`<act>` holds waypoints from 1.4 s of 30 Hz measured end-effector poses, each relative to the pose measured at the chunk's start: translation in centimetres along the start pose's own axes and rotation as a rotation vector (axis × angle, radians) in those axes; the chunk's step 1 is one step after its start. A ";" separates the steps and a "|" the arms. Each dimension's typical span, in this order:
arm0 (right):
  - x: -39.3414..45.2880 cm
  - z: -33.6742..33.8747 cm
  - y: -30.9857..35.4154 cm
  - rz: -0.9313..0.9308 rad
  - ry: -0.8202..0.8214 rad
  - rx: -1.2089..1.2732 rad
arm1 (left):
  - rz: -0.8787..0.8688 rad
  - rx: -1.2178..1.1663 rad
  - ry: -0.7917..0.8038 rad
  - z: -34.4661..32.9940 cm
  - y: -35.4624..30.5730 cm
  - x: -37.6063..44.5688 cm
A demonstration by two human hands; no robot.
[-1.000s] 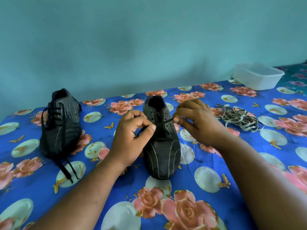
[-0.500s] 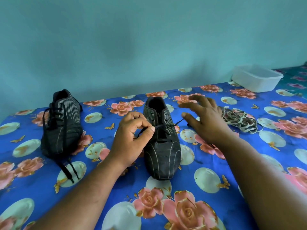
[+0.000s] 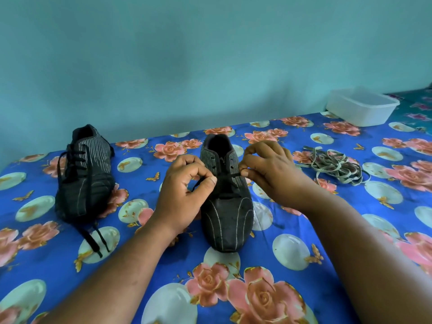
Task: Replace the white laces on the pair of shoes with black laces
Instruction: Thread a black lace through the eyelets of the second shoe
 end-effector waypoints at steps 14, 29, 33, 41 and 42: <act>-0.9 -0.1 -4.0 -0.124 0.026 0.027 | 0.031 -0.043 0.031 0.1 1.3 0.2; 0.0 0.6 -1.1 -0.009 0.001 0.235 | -0.050 0.108 -0.112 1.3 0.6 0.2; 0.5 0.6 1.7 0.095 -0.010 0.255 | -0.218 0.225 -0.029 -0.1 -2.1 -0.4; 0.6 0.7 2.7 0.121 -0.043 0.323 | -0.202 0.299 -0.015 -0.6 -1.5 -0.2; 0.6 0.7 2.6 0.119 -0.042 0.327 | -0.191 0.273 -0.035 -0.4 -1.6 -0.1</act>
Point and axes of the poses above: each hand's wrist, its own x-axis towards the middle knuckle, its own z-axis out of the back of the hand, y = z × x, the point moved 8 cm from there along x, towards the middle knuckle, and after that the axes turned 2 degrees about z, right-handed, at the moved point
